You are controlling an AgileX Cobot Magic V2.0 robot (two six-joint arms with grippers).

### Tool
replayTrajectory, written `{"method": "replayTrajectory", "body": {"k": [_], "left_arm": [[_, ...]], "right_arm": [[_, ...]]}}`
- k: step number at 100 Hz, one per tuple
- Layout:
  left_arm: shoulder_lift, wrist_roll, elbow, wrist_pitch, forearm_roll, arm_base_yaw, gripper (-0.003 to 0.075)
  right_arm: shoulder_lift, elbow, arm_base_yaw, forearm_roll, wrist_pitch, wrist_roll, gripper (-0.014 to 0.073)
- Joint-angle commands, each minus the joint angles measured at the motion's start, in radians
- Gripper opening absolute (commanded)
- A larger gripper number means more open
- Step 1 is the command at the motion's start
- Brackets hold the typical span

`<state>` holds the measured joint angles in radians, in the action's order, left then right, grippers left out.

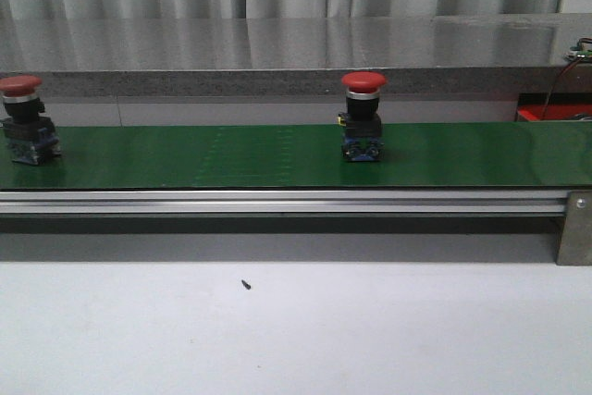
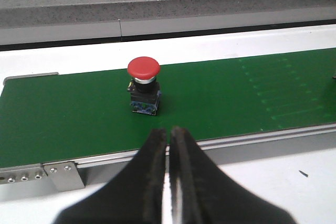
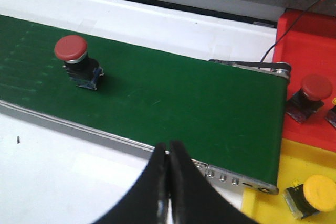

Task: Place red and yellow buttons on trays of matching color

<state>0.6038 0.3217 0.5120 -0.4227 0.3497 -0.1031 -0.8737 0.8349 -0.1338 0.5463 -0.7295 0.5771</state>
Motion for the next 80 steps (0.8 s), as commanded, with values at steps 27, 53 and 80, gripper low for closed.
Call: {"method": "replayTrajectory", "body": {"k": [27,53,80], "left_arm": [[-0.036,0.0,-0.004,0.096,0.021,-0.008,-0.0019],[-0.036,0.0,-0.004,0.1,0.021,-0.008,-0.002],[-0.036,0.0,-0.004,0.1,0.023,-0.008,-0.002]], "right_arm": [[-0.118,0.093,0.028,0.037,-0.059,0.048,0.057],[-0.349,0.251,0.124,0.036,-0.048,0.057,0.0521],[-0.623,0.419,0.199,0.023,-0.042,0.095,0.0521]]}}
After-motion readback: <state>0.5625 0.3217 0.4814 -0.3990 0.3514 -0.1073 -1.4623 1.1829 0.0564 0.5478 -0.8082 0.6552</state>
